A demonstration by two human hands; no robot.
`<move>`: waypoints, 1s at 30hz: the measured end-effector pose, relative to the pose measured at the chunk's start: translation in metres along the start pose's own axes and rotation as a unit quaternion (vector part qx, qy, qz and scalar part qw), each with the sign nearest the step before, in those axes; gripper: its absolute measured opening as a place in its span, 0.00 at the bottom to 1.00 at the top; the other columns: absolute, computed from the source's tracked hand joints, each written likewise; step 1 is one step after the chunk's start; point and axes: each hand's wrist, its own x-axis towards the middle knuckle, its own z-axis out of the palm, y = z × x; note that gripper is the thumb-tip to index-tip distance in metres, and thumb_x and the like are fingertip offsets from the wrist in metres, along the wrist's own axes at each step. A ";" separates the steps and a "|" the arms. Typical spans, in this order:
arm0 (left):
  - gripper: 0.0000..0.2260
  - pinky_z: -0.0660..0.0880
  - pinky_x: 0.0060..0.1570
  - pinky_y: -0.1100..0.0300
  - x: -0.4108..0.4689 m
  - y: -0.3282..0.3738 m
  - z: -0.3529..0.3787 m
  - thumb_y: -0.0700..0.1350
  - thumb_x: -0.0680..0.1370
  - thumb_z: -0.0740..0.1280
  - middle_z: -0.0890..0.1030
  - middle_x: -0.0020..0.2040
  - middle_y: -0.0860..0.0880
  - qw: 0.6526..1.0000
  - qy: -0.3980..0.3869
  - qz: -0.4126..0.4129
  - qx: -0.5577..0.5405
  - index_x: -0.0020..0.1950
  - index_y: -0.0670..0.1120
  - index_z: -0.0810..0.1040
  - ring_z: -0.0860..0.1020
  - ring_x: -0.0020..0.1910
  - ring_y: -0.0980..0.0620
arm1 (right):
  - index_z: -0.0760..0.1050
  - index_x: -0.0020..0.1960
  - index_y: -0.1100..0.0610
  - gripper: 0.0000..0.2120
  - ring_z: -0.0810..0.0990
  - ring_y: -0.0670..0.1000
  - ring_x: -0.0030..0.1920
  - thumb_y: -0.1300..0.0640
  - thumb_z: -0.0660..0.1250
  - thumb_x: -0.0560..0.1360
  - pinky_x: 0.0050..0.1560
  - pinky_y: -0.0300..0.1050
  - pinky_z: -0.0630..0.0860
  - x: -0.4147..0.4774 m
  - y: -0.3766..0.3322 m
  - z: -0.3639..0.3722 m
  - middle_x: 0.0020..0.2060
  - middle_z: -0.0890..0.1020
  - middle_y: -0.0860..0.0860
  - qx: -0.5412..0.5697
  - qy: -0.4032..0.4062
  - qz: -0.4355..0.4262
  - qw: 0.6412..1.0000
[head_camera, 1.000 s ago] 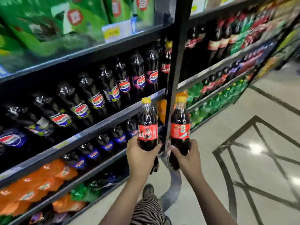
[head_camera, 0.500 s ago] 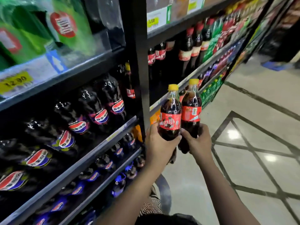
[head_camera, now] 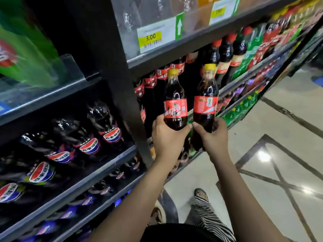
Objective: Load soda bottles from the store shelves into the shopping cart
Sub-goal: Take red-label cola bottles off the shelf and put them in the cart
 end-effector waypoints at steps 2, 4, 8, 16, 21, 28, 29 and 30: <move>0.31 0.69 0.51 0.62 0.013 0.008 0.012 0.55 0.65 0.78 0.72 0.55 0.55 0.999 0.035 -0.005 0.004 0.64 0.50 0.71 0.70 0.53 0.57 | 0.71 0.56 0.60 0.22 0.79 0.51 0.49 0.53 0.76 0.68 0.49 0.46 0.74 0.024 -0.007 -0.001 0.48 0.79 0.51 -0.001 -0.025 -0.012 1.000; 0.33 0.70 0.57 0.59 0.025 0.015 0.023 0.55 0.65 0.78 0.73 0.59 0.52 0.997 0.075 -0.014 0.014 0.66 0.49 0.71 0.71 0.58 0.54 | 0.70 0.58 0.59 0.24 0.78 0.52 0.52 0.51 0.76 0.68 0.52 0.47 0.74 0.048 -0.010 -0.001 0.51 0.79 0.52 -0.008 -0.062 -0.024 0.998; 0.33 0.71 0.60 0.56 0.048 0.027 0.047 0.55 0.65 0.78 0.74 0.62 0.49 0.987 0.153 -0.041 0.013 0.66 0.47 0.71 0.72 0.63 0.49 | 0.70 0.61 0.58 0.30 0.76 0.55 0.57 0.44 0.75 0.66 0.58 0.54 0.74 0.094 -0.012 0.002 0.55 0.78 0.55 -0.026 -0.118 -0.056 0.991; 0.36 0.71 0.63 0.52 0.079 0.037 0.064 0.54 0.64 0.79 0.74 0.63 0.48 0.963 0.264 -0.046 0.005 0.67 0.46 0.70 0.73 0.64 0.49 | 0.69 0.58 0.56 0.25 0.75 0.51 0.54 0.48 0.75 0.68 0.53 0.45 0.72 0.142 -0.024 0.021 0.52 0.77 0.51 -0.025 -0.232 -0.106 0.967; 0.36 0.72 0.61 0.54 0.087 0.034 0.063 0.53 0.64 0.80 0.75 0.61 0.48 0.949 0.312 -0.048 0.018 0.66 0.45 0.70 0.74 0.62 0.49 | 0.71 0.59 0.59 0.25 0.77 0.48 0.51 0.51 0.76 0.68 0.48 0.36 0.71 0.157 -0.035 0.041 0.49 0.78 0.48 0.000 -0.259 -0.121 0.958; 0.31 0.75 0.53 0.59 0.088 0.016 0.069 0.50 0.64 0.80 0.80 0.55 0.49 0.936 0.344 -0.050 0.050 0.62 0.45 0.73 0.78 0.55 0.50 | 0.70 0.63 0.62 0.29 0.78 0.45 0.49 0.53 0.76 0.69 0.48 0.28 0.71 0.159 -0.028 0.060 0.49 0.78 0.49 -0.001 -0.270 -0.137 0.953; 0.31 0.76 0.54 0.57 0.088 0.012 0.072 0.50 0.64 0.80 0.80 0.55 0.50 0.936 0.345 -0.054 0.047 0.63 0.45 0.73 0.79 0.55 0.51 | 0.70 0.62 0.63 0.28 0.78 0.46 0.47 0.54 0.76 0.69 0.46 0.28 0.71 0.159 -0.026 0.061 0.47 0.78 0.49 -0.009 -0.269 -0.141 0.953; 0.32 0.77 0.55 0.55 0.087 0.008 0.075 0.50 0.64 0.80 0.80 0.56 0.50 0.935 0.346 -0.058 0.043 0.64 0.46 0.73 0.78 0.56 0.51 | 0.70 0.62 0.63 0.28 0.79 0.47 0.47 0.54 0.76 0.68 0.47 0.32 0.72 0.159 -0.023 0.062 0.47 0.78 0.50 -0.017 -0.267 -0.144 0.953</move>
